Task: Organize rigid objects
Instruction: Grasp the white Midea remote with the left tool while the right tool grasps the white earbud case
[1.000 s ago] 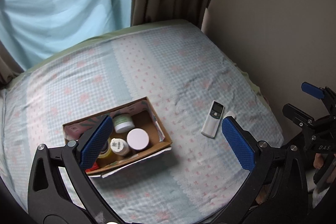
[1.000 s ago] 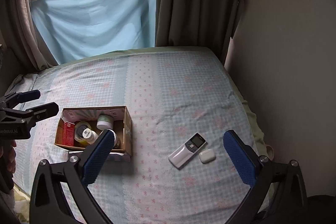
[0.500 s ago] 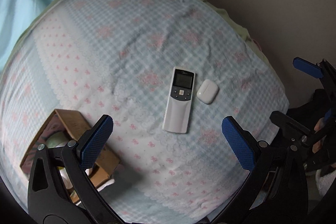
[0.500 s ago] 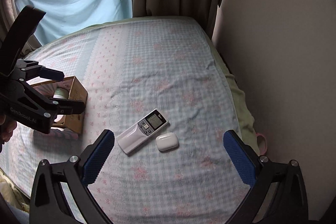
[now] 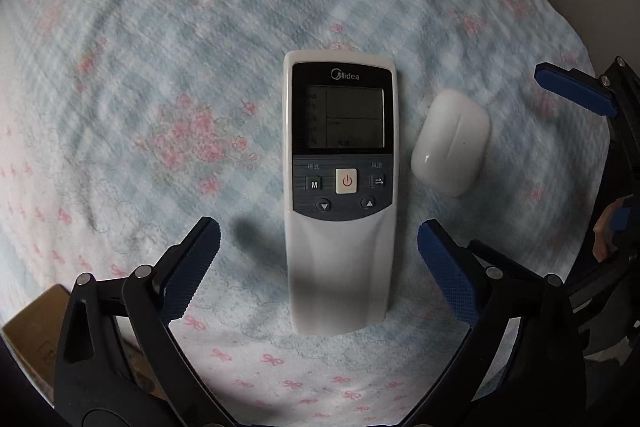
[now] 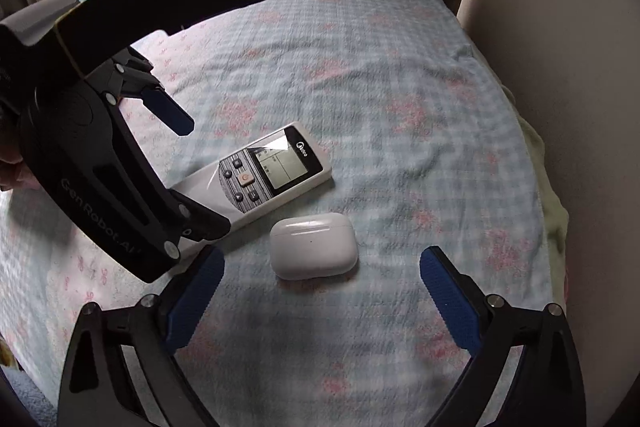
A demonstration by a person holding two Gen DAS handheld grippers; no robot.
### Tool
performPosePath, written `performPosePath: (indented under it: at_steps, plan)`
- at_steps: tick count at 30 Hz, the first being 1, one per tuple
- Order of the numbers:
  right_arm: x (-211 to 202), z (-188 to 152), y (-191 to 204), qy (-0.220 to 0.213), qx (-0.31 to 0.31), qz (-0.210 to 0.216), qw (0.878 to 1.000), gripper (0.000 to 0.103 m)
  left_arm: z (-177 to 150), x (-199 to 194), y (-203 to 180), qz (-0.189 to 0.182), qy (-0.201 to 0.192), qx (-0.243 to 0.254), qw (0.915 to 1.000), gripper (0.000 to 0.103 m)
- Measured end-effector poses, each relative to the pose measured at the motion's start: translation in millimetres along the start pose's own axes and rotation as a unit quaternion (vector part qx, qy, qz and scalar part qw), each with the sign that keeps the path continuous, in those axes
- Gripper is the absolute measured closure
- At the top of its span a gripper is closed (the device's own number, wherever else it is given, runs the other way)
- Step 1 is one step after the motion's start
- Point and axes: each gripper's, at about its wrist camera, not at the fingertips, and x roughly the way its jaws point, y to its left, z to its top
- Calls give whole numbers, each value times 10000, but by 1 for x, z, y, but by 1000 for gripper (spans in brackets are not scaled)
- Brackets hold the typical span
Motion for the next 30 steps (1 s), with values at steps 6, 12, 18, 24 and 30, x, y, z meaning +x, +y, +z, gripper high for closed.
performPosePath:
  at_steps: [6,12,18,24,30]
  plan:
    - [23,-3,0,-33,-167,116,9998,14,9,14,-5,190,182,105,9996,9]
    - [34,-5,2,-8,-147,169,9997,28,9,16,-21,545,229,331,9977,17]
    - [39,-3,4,102,-297,117,9994,47,8,12,-34,509,142,558,9970,45]
    - [34,-3,4,128,-280,69,9995,47,6,5,-30,373,32,316,9988,47]
    - [27,-4,2,113,-180,129,9997,47,2,-5,-26,161,-111,29,9998,47]
